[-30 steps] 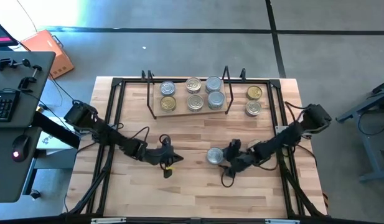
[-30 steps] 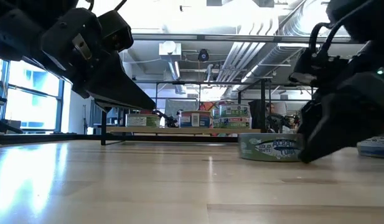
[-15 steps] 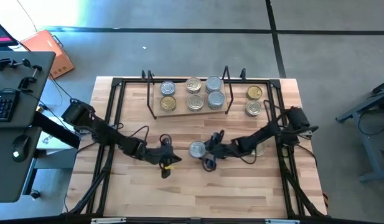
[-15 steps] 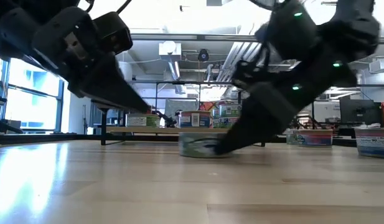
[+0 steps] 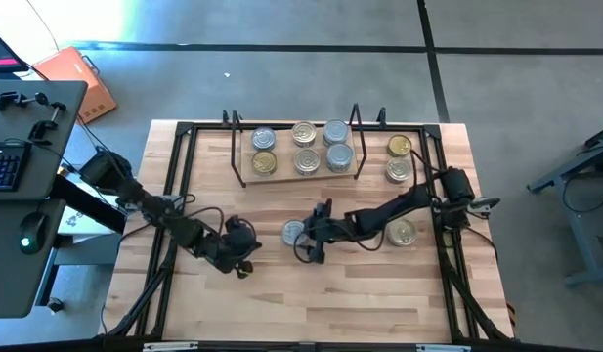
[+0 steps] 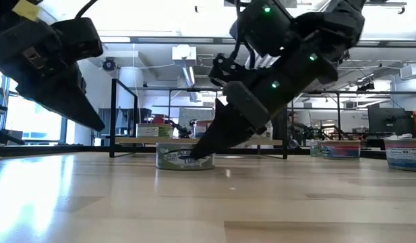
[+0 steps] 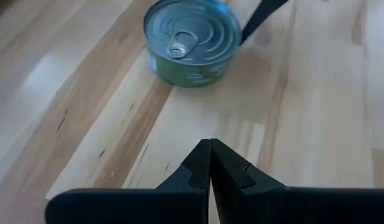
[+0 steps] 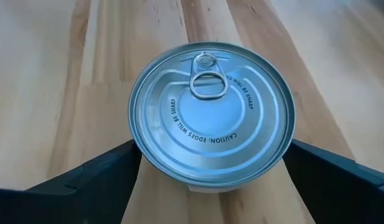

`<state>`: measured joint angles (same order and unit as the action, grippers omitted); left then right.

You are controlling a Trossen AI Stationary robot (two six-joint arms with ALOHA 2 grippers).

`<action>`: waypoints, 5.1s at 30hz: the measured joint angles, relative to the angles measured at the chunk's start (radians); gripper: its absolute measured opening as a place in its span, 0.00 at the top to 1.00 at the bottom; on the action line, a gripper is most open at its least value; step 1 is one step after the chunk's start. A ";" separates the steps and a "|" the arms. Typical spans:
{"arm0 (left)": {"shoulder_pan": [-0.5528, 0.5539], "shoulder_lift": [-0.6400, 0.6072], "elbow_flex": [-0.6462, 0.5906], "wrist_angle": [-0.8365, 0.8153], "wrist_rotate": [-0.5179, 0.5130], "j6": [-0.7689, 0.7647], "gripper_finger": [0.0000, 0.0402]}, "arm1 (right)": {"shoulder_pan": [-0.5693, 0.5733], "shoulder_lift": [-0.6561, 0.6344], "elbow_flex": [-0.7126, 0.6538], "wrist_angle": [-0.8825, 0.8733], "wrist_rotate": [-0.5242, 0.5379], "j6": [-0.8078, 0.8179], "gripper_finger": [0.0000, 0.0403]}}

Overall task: Stack canned seafood by type on shelf
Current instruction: Stack the green tuna can on top of the green tuna can on the shelf

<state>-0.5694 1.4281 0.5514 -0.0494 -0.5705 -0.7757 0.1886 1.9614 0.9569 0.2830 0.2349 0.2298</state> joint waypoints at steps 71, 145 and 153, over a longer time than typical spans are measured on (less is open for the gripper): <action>-0.110 0.008 0.002 0.013 -0.111 -0.018 1.00 | 0.027 -0.011 0.121 -0.025 0.011 -0.165 0.16; 0.692 -0.349 0.392 -0.476 0.132 0.492 1.00 | -0.609 0.426 1.040 -0.566 -0.188 -0.259 0.01; 0.692 -0.349 0.392 -0.478 0.131 0.492 1.00 | -0.609 0.416 1.039 -0.619 -0.192 -0.298 0.01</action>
<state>0.1223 1.0794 0.9432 -0.5270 -0.4393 -0.2836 -0.4204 2.3770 1.9961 -0.3362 0.0428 -0.0682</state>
